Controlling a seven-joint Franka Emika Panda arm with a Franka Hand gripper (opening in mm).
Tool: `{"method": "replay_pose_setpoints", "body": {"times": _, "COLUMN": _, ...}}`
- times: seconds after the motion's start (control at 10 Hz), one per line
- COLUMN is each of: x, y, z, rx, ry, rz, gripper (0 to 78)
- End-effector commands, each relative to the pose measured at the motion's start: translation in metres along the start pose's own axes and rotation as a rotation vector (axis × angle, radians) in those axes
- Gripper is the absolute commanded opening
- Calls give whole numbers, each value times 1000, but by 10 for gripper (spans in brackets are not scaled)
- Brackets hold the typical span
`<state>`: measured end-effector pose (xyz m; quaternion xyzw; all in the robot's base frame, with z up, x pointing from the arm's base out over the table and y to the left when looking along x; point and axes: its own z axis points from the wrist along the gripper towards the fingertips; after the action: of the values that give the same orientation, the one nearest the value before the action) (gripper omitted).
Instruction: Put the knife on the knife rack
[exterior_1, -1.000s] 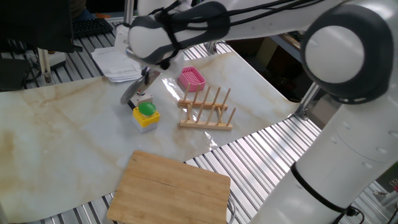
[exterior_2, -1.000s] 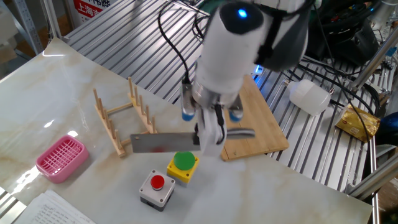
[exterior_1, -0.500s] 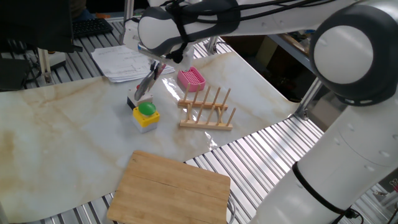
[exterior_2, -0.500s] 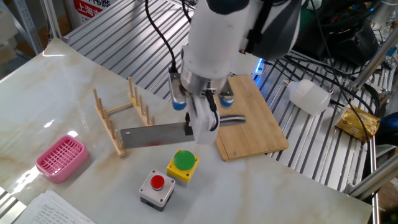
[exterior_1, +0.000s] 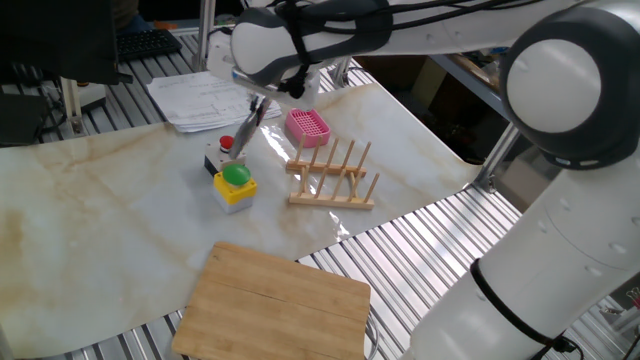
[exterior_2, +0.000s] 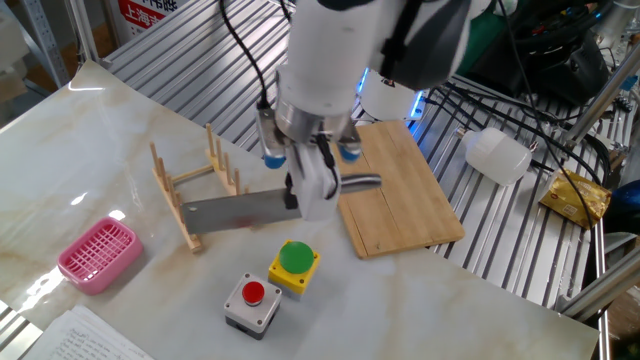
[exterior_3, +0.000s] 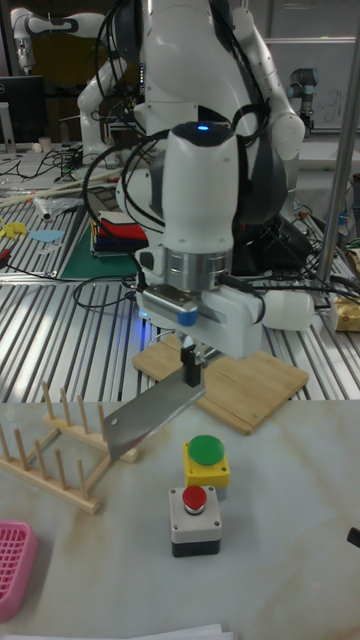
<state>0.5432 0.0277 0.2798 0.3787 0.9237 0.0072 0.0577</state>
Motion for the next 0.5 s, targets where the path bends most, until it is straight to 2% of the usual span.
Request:
{"method": "replay_pose_setpoints", "body": {"times": 0.1, "x": -5, "y": -2, "z": -3, "rx": 0, "ry": -7, "rz": -25, "gripper": 26}}
{"method": "replay_pose_setpoints", "body": {"times": 0.5, "x": -6, "y": -2, "z": -1, "rx": 4, "ry": -9, "rz": -59, "gripper": 26}}
